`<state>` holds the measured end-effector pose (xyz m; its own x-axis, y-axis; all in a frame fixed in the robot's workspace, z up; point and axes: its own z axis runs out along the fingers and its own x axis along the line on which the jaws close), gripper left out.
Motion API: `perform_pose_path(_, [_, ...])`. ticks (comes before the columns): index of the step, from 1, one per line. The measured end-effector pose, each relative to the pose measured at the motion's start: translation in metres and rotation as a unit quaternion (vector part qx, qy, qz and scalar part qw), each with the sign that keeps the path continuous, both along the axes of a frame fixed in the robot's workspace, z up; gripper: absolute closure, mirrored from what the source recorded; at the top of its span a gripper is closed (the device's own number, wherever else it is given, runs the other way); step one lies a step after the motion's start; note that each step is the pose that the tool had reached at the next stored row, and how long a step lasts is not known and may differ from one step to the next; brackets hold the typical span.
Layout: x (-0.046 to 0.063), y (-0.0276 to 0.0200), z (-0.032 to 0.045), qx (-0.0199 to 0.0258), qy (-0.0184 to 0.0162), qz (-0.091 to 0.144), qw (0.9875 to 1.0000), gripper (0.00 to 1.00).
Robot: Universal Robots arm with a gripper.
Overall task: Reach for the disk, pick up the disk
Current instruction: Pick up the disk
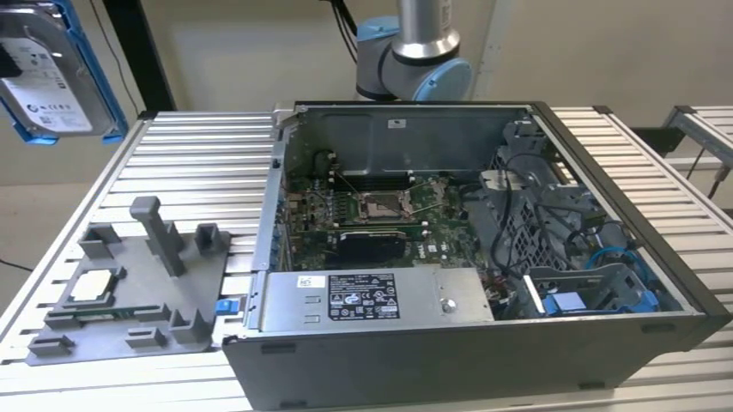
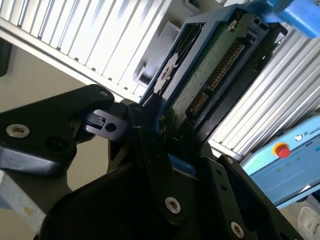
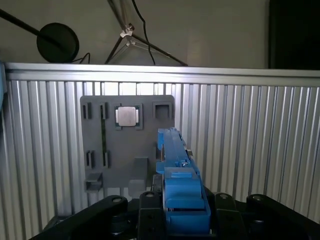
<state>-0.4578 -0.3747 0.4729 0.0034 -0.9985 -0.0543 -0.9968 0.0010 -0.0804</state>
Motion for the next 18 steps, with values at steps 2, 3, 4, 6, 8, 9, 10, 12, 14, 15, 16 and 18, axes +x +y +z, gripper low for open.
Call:
perform_pose_path(2, [0.0,0.0001,0.0058,0.0,-0.0003,0.0,1.0,1.0])
perform_pose_path(3, [0.0,0.0001,0.0091,0.0,-0.0003,0.0,1.0,1.0])
perform_pose_path(4, [0.001,0.0001,0.0126,0.0,-0.0002,0.0,1.0,1.0])
perform_pose_path(6, [0.001,0.0001,0.0202,0.0,-0.0003,0.0,1.0,1.0])
perform_pose_path(8, [0.001,0.0,0.0221,0.0,-0.0003,0.0,1.0,1.0])
perform_pose_path(9, [0.001,0.0001,0.0223,0.0,-0.0003,0.0,1.0,1.0])
perform_pose_path(10, [0.001,0.0001,0.0225,0.0,-0.0003,0.0,1.0,1.0])
perform_pose_path(12, [0.001,0.0,0.0229,0.0,-0.0002,0.0,1.0,1.0])
perform_pose_path(14, [0.001,0.0,0.0233,0.0,-0.0002,0.0,1.0,1.0])
perform_pose_path(15, [0.001,0.0,0.0235,0.0,-0.0002,0.0,1.0,1.0])
perform_pose_path(16, [0.001,0.0001,0.0236,0.0,-0.0003,0.0,1.0,1.0])
perform_pose_path(18, [0.001,0.0,0.0235,0.0001,-0.0004,0.0,1.0,1.0])
